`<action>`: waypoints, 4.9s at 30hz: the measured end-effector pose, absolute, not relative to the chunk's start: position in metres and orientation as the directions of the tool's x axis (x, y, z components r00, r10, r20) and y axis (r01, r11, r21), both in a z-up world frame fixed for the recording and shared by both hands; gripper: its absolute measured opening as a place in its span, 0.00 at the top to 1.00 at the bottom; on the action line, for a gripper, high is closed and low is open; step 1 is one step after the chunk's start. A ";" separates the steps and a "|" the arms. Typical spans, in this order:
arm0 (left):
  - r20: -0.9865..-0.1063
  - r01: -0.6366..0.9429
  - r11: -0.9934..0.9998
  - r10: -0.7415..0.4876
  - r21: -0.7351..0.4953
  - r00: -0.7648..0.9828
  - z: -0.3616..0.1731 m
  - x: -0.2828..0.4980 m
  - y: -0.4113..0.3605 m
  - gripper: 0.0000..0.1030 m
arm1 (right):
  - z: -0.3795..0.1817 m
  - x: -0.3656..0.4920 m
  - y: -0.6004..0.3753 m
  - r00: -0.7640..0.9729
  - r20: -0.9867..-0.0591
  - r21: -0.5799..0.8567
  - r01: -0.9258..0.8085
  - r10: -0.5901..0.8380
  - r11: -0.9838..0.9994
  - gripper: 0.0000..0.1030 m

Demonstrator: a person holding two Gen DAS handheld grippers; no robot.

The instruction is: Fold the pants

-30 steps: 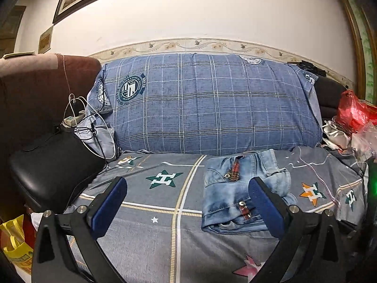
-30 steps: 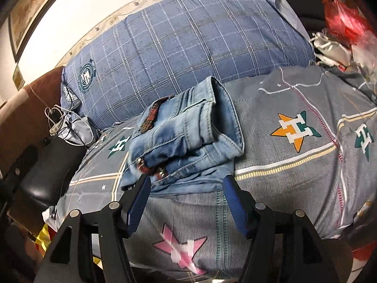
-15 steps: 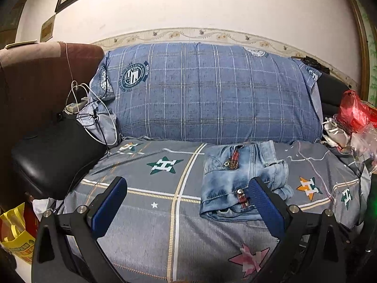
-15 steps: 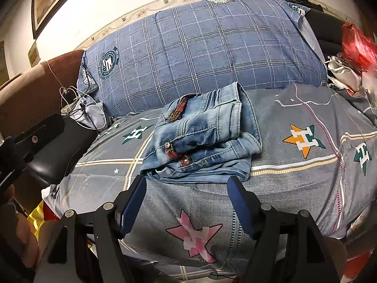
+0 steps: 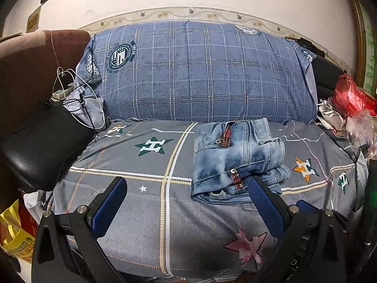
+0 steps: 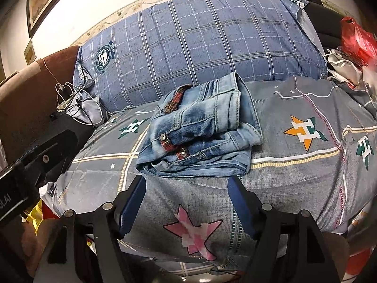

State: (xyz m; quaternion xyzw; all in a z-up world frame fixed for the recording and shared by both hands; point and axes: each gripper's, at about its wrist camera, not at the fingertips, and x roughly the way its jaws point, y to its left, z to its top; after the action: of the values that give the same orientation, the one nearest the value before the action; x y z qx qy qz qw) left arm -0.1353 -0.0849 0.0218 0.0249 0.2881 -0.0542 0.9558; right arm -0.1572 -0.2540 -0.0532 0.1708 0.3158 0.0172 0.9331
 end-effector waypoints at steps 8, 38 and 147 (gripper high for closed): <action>-0.581 0.121 0.992 -0.090 0.016 0.809 0.014 -0.126 -0.085 0.00 | -0.062 -0.149 -0.255 0.782 -0.607 0.336 0.093 0.140 0.937 0.25; -0.674 0.114 0.993 -0.082 0.004 0.735 -0.019 -0.094 -0.085 0.00 | -0.091 -0.125 -0.260 0.732 -0.664 0.357 0.130 0.154 0.925 0.25; -0.692 -0.024 0.999 -0.014 -0.046 0.722 -0.020 0.037 -0.020 0.32 | -0.047 0.018 -0.307 0.803 -0.497 0.543 -0.006 0.328 0.839 0.22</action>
State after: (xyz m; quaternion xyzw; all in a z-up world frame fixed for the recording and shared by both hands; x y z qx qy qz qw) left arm 0.0369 -0.0204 -0.0201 -0.0257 0.3730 0.0027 0.9275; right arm 0.0179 -0.3068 -0.0474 0.2681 0.2998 0.0917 0.9110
